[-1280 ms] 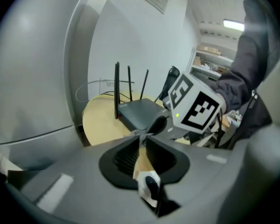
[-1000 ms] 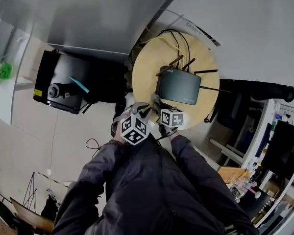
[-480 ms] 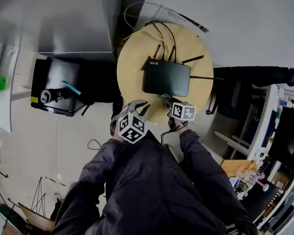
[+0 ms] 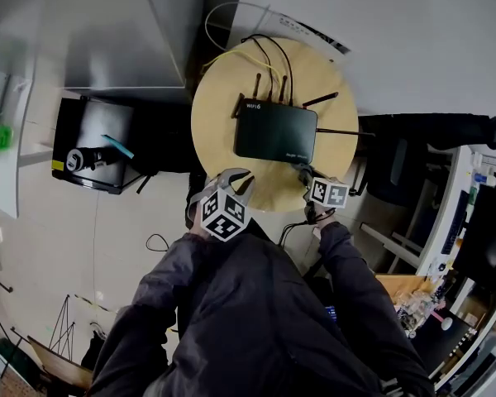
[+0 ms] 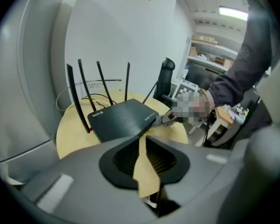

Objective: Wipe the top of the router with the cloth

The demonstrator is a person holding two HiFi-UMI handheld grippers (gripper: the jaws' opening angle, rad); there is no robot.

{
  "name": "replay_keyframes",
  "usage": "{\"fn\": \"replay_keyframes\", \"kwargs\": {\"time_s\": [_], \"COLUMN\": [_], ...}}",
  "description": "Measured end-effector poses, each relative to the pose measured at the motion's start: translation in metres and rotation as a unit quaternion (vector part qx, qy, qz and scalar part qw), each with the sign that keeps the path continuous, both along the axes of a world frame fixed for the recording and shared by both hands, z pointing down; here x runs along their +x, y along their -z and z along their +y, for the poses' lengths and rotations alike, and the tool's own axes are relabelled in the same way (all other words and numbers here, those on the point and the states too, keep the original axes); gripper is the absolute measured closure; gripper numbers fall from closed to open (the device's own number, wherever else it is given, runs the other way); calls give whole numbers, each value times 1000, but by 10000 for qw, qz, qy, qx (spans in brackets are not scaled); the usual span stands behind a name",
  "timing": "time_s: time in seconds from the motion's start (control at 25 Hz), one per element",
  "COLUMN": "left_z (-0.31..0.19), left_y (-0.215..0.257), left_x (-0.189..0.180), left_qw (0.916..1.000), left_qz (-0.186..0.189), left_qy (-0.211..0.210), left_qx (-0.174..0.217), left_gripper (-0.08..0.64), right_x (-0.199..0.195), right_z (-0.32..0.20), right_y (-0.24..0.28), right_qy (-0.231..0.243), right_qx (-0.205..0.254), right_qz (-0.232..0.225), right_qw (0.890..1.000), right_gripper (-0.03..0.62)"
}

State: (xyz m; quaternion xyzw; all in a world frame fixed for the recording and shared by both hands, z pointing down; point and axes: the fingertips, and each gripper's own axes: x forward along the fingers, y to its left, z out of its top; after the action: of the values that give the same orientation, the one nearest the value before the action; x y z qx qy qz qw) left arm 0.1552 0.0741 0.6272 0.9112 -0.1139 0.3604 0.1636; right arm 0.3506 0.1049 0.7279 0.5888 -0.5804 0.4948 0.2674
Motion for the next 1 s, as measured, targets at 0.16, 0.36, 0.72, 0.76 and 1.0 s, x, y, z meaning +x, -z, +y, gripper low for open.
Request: {"fn": "replay_keyframes", "kwargs": {"time_s": [0.16, 0.36, 0.72, 0.76, 1.0], "left_z": [-2, -7, -25, -25, -24], "left_y": [7, 31, 76, 77, 85], "left_x": [-3, -19, -40, -40, -39], "left_qw": [10000, 9991, 9968, 9964, 9936], "left_qz": [54, 56, 302, 320, 486], "left_qy": [-14, -377, -601, -663, -941], "left_qx": [-67, 177, 426, 423, 393], "left_gripper": [511, 511, 512, 512, 512], "right_x": [-33, -103, -159, -161, -171], "right_z": [-1, 3, -2, -3, -7], "right_y": [28, 129, 231, 229, 228], "right_qy": [689, 2135, 2781, 2784, 2716], "right_qx": [351, 1422, 2395, 2374, 2328], "right_qz": [-135, 86, 623, 659, 804], "right_qw": [9969, 9665, 9281, 9283, 9304], "right_gripper": [558, 558, 560, 560, 560]}}
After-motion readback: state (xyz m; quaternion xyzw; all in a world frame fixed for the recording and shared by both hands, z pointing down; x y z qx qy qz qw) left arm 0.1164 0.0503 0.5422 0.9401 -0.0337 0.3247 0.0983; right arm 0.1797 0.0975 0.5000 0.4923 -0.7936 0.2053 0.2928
